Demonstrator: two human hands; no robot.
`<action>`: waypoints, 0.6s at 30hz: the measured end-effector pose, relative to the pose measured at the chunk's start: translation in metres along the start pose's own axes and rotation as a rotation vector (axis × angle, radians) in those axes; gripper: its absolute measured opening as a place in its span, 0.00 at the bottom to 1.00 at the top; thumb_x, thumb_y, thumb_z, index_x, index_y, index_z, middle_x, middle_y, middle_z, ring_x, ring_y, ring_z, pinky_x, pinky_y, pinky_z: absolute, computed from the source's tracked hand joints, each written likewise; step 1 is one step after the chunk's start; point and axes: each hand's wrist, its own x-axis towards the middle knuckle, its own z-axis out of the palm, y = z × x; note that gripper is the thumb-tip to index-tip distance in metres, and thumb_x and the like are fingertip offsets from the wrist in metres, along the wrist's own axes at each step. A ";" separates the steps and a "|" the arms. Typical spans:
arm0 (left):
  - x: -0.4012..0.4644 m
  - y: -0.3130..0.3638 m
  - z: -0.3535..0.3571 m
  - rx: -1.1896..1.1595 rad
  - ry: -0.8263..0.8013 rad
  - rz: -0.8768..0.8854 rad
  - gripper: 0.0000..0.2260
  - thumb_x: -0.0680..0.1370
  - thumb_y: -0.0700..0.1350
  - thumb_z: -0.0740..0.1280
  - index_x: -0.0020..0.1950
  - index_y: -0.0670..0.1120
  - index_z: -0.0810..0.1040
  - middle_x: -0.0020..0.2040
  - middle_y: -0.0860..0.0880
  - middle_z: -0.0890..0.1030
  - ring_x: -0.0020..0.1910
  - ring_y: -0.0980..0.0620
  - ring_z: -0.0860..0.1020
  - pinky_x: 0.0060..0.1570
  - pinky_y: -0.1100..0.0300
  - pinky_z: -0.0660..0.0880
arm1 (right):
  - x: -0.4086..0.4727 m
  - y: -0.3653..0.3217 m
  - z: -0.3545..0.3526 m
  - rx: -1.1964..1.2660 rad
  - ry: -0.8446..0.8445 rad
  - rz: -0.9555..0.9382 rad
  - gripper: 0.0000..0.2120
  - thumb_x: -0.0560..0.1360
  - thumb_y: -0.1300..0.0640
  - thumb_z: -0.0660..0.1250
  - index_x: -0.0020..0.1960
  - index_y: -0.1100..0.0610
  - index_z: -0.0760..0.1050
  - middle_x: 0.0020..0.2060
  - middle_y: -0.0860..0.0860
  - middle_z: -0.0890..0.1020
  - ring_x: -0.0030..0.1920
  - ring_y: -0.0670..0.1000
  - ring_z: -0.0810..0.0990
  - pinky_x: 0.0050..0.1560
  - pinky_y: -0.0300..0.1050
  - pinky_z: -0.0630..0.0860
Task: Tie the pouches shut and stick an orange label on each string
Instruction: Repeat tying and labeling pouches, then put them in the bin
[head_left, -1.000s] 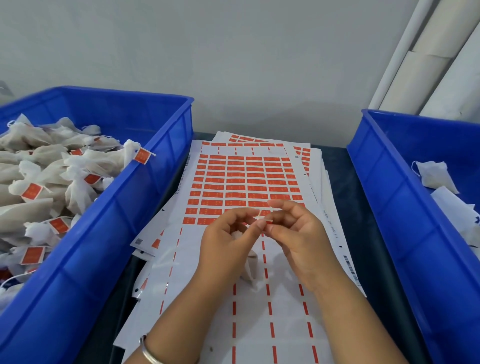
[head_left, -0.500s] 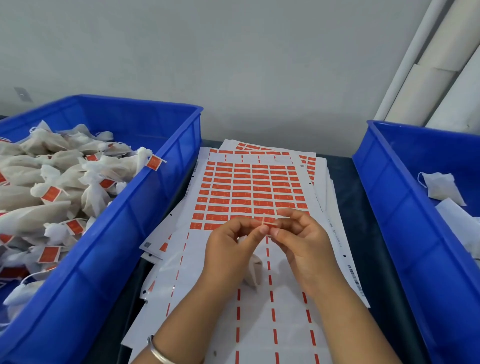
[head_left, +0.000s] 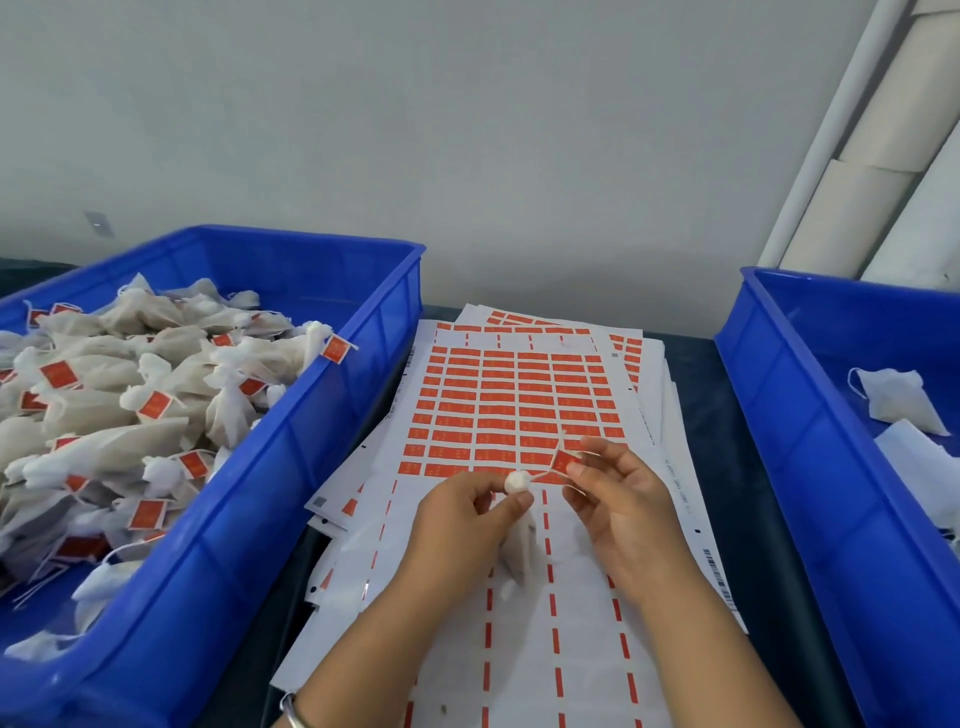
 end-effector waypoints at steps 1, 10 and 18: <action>0.000 0.003 -0.002 -0.024 0.014 -0.017 0.04 0.74 0.55 0.66 0.44 0.59 0.72 0.39 0.57 0.77 0.36 0.56 0.76 0.29 0.73 0.68 | 0.000 0.001 0.000 -0.022 -0.010 0.003 0.10 0.74 0.62 0.69 0.54 0.52 0.77 0.46 0.45 0.85 0.48 0.45 0.84 0.41 0.36 0.79; 0.002 0.049 -0.054 -0.348 0.306 0.164 0.02 0.74 0.52 0.66 0.42 0.58 0.75 0.36 0.65 0.80 0.36 0.66 0.79 0.28 0.74 0.71 | 0.000 0.007 0.002 -0.066 -0.024 0.085 0.08 0.73 0.55 0.69 0.52 0.52 0.78 0.45 0.44 0.85 0.45 0.48 0.85 0.42 0.41 0.80; 0.032 0.078 -0.112 -0.534 0.727 0.275 0.02 0.78 0.49 0.64 0.47 0.57 0.72 0.41 0.57 0.78 0.37 0.61 0.76 0.35 0.69 0.71 | 0.001 0.008 0.003 -0.061 -0.030 0.144 0.05 0.76 0.60 0.66 0.51 0.55 0.79 0.41 0.45 0.86 0.41 0.49 0.85 0.34 0.38 0.80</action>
